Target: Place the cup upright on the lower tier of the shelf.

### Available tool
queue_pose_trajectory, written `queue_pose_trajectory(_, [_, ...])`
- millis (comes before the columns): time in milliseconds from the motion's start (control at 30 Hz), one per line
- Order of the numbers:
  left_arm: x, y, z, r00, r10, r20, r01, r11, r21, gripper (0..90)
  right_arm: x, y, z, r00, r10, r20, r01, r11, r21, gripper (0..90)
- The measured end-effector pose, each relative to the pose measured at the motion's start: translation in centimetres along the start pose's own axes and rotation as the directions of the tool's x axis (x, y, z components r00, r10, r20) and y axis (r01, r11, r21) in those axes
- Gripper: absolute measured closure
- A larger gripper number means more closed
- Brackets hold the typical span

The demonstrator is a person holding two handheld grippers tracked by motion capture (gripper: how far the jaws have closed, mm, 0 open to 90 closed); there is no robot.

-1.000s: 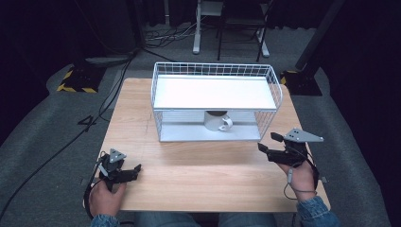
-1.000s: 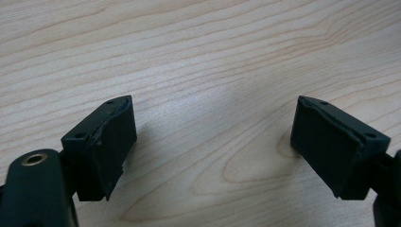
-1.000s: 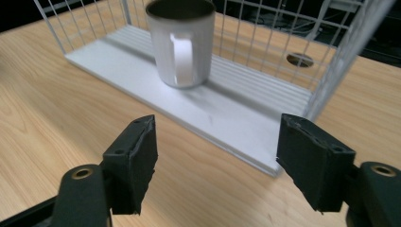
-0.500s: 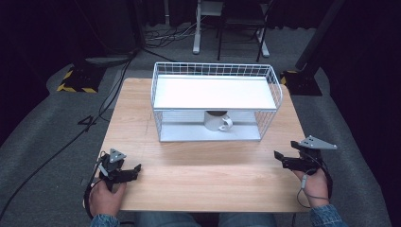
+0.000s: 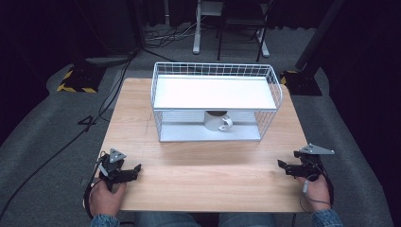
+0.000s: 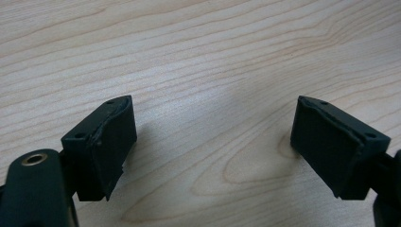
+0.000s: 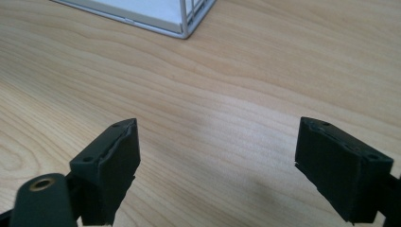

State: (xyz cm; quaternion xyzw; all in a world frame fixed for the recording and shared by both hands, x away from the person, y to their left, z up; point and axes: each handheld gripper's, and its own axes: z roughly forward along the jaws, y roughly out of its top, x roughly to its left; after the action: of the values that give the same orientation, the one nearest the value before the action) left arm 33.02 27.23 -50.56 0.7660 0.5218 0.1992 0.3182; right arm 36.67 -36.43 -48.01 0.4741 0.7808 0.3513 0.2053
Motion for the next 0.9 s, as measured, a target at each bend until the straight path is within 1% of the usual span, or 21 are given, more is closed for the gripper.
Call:
queue_pose_trajectory(67, [0.0,0.0,0.0,1.0,0.0,0.0,0.0,1.0,0.0,15.4,-0.2,-0.4,0.3,0.9997,0.024,0.011,-0.024,1.0,0.017,15.1])
queue_pose_trajectory(133, [0.0,0.0,0.0,1.0,0.0,0.0,0.0,1.0,0.0,15.4,-0.3,-0.6,0.5,0.9996,0.026,0.011,-0.027,0.999,0.023,15.1])
queue_pose_trajectory(167, [0.0,0.0,0.0,1.0,0.0,0.0,0.0,1.0,0.0,15.4,-0.3,-0.8,0.7,0.9996,0.023,0.014,-0.023,0.999,0.044,15.1])
queue_pose_trajectory(267, [0.0,0.0,0.0,1.0,0.0,0.0,0.0,1.0,0.0,15.4,-0.2,-1.0,0.8,0.9998,0.013,0.013,-0.013,0.998,0.056,15.1])
queue_pose_trajectory(300, [0.0,0.0,0.0,1.0,0.0,0.0,0.0,1.0,0.0,15.4,-0.1,-1.2,1.0,0.9998,-0.006,0.019,0.005,0.998,0.067,15.2])
queue_pose_trajectory(400, [0.0,0.0,0.0,1.0,0.001,0.0,-0.001,1.0,-0.001,15.4,0.0,-1.3,1.1,0.9995,-0.018,0.025,0.016,0.997,0.078,15.2])
queue_pose_trajectory(467, [0.0,0.0,0.0,1.0,0.0,0.0,0.0,1.0,0.0,15.4,0.1,-1.4,1.3,0.9998,-0.012,0.019,0.01,0.997,0.074,15.0])
queue_pose_trajectory(533, [0.0,0.0,0.0,1.0,0.001,0.0,-0.001,1.0,-0.001,15.4,0.2,-1.4,1.3,0.9997,-0.007,0.023,0.005,0.998,0.069,14.7])
queue_pose_trajectory(567, [0.0,0.0,0.0,1.0,0.0,0.0,0.0,1.0,0.0,15.4,0.3,-1.5,1.4,0.9995,-0.002,0.03,0.0,0.998,0.055,12.6])
queue_pose_trajectory(600, [0.0,0.0,0.0,1.0,0.0,0.0,0.0,1.0,0.0,15.4,0.3,-1.5,1.4,0.9995,-0.002,0.03,0.0,0.998,0.055,12.6])
queue_pose_trajectory(667, [0.0,0.0,0.0,1.0,-0.001,0.0,0.001,1.0,0.0,15.4,0.4,-1.8,1.8,0.9988,0.015,0.047,-0.016,1.0,0.027,6.0])
queue_pose_trajectory(800, [0.0,0.0,0.0,1.0,-0.001,-0.001,0.001,1.0,0.0,15.4,0.5,-1.7,1.9,0.9967,0.035,0.073,-0.038,0.999,0.036,2.6])
queue_pose_trajectory(900, [0.0,0.0,0.0,1.0,0.0,-0.001,0.0,1.0,0.001,15.4,0.6,-1.7,1.9,0.9965,0.037,0.075,-0.04,0.999,0.037,2.2])
